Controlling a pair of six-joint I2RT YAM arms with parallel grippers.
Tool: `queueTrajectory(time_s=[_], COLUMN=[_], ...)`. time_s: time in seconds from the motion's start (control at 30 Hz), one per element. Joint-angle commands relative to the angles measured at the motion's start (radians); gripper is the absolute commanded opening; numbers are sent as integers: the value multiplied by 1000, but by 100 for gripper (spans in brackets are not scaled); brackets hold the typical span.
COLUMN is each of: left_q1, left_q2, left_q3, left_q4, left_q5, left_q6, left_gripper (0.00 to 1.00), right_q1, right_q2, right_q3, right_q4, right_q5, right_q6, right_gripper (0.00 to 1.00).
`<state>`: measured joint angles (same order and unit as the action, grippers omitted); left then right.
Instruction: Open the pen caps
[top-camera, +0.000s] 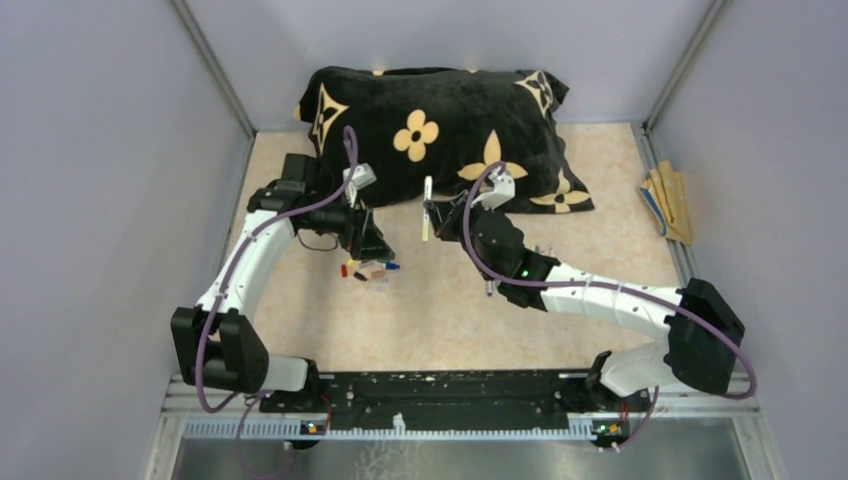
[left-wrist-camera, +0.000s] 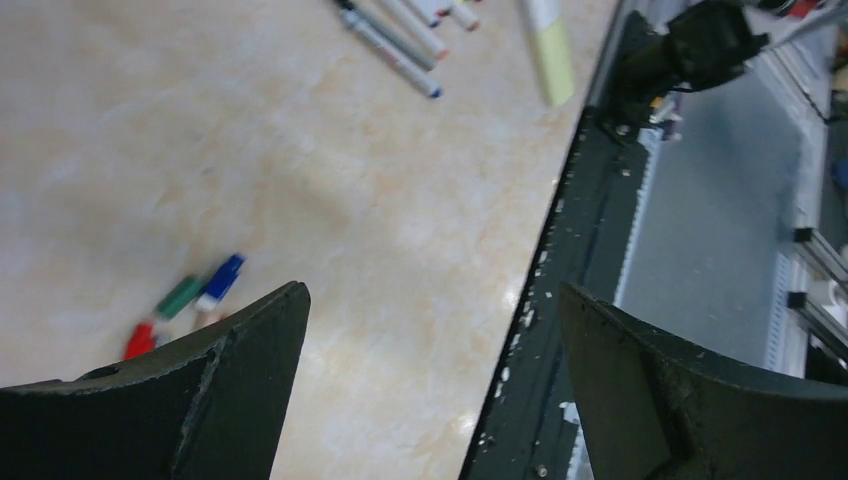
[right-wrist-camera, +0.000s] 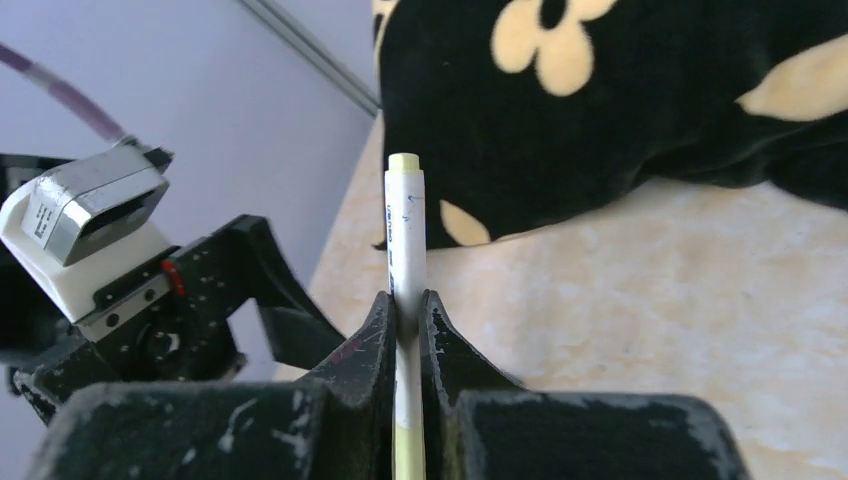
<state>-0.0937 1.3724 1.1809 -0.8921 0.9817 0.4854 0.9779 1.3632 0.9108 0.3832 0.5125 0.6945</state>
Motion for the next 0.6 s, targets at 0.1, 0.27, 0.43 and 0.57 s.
queueTrajectory(time_s=[0.1, 0.27, 0.43, 0.57], left_q1=[-115, -132, -138, -138], left_q2=[18, 29, 53, 60], left_q3=[76, 74, 93, 102], left_q4=[47, 101, 102, 117], left_q5=[191, 241, 281, 308], left_q6=[-172, -211, -214, -230], left_gripper=[99, 95, 84, 78], right_q1=[86, 105, 115, 123], right_q2=[-7, 6, 33, 57], right_q3=[43, 74, 93, 103], right_q4=[120, 134, 156, 169], right_q5=[100, 71, 55, 44], right_q6=[89, 121, 148, 157], right_gripper=[0, 0, 0, 0])
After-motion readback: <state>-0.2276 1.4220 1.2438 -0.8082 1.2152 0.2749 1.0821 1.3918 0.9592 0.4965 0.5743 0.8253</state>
